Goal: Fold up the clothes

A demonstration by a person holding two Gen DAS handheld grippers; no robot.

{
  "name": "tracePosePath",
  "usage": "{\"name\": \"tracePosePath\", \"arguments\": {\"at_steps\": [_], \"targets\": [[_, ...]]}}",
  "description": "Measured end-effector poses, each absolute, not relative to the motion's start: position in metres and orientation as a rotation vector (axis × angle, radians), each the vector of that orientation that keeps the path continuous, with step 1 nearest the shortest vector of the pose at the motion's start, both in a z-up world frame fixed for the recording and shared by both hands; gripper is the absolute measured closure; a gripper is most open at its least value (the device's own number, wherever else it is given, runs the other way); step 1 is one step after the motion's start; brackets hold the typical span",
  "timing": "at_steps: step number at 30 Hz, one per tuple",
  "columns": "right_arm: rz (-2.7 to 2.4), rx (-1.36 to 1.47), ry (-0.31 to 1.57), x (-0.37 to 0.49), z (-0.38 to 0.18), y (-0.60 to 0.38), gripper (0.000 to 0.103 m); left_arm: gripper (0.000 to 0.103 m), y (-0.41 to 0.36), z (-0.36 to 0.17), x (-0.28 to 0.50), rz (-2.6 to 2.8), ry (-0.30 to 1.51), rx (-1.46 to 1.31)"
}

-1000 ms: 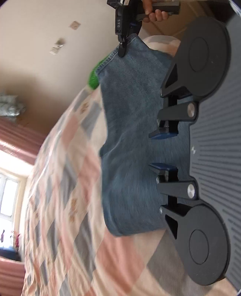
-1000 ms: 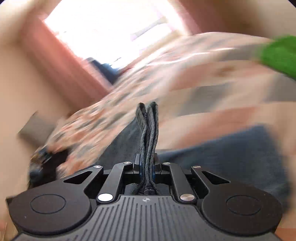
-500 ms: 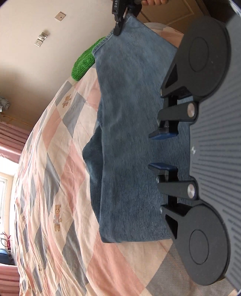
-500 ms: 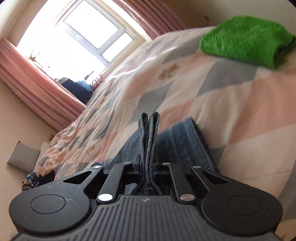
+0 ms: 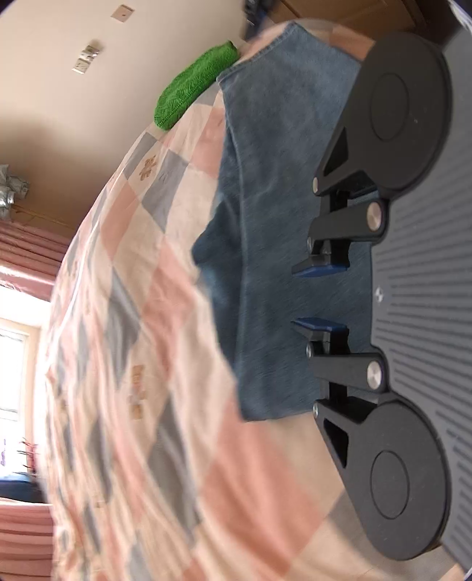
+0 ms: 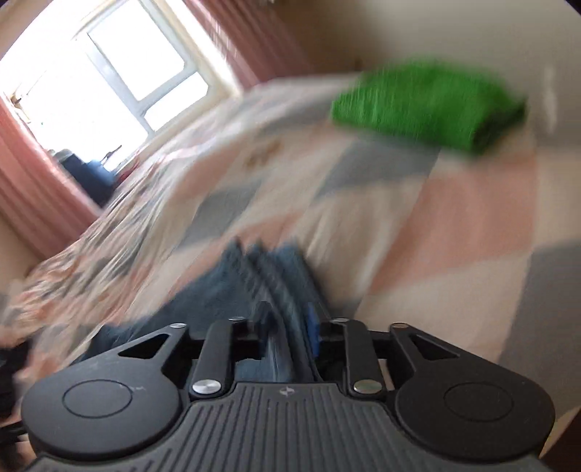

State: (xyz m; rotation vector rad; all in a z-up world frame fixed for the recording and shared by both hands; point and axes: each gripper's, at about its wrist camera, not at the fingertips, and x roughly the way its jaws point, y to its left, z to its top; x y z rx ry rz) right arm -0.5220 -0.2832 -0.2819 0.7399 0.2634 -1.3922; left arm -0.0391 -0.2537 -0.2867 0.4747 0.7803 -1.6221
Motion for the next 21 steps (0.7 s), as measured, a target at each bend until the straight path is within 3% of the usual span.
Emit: {"name": "tracePosePath", "arguments": {"at_steps": [4, 7, 10, 14, 16, 21], "targets": [[-1.254, 0.549, 0.336, -0.465, -0.273, -0.285, 0.08, 0.089, -0.28, -0.293, -0.036, -1.631, 0.76, 0.511], [-1.225, 0.49, 0.487, -0.434, -0.299, -0.311, 0.08, 0.1, -0.302, -0.306, -0.029, -1.549, 0.718, 0.569], [-1.24, 0.509, 0.565, -0.435, -0.333, -0.34, 0.087, 0.1, -0.319, -0.323, -0.012, -1.467, 0.749, 0.593], [-1.248, 0.698, 0.412, -0.463, -0.33, -0.338, 0.09, 0.097, -0.298, -0.295, -0.018, -1.5, 0.681, 0.556], [-1.278, 0.685, 0.325, -0.473, -0.311, -0.319, 0.082, 0.092, -0.277, -0.279, -0.026, -1.568, 0.671, 0.516], [-1.319, 0.608, 0.261, -0.484, -0.298, -0.253, 0.08, 0.089, -0.211, -0.284, -0.052, -1.624, 0.703, 0.568]]}}
